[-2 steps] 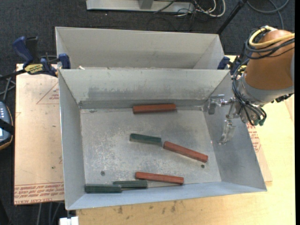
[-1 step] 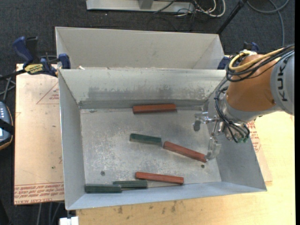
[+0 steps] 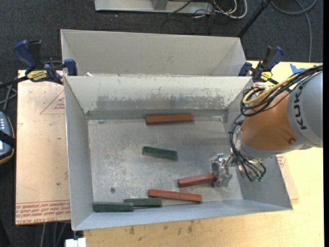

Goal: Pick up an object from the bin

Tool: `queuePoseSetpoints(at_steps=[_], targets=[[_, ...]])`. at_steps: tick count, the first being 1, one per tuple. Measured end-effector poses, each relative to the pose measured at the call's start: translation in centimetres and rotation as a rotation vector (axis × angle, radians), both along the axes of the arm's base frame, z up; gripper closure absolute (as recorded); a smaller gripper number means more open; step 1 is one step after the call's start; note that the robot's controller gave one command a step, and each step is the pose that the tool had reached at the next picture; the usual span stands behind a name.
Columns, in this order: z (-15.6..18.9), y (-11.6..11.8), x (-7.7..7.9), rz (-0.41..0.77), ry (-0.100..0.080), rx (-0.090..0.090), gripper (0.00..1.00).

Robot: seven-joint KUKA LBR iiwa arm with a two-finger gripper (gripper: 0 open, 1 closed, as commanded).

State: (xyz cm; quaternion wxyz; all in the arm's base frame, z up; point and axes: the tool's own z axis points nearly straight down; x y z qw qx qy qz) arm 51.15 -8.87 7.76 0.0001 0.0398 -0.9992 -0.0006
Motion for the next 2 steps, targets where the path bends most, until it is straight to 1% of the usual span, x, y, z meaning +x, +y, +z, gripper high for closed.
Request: queuePoseSetpoints(at_steps=[1, 2], targets=[[0.0, 0.0, 0.0, 0.0, 0.0, 0.0, 1.0], [5.6, 0.4, 0.5, -0.006, 0.004, 0.001, 1.0]])
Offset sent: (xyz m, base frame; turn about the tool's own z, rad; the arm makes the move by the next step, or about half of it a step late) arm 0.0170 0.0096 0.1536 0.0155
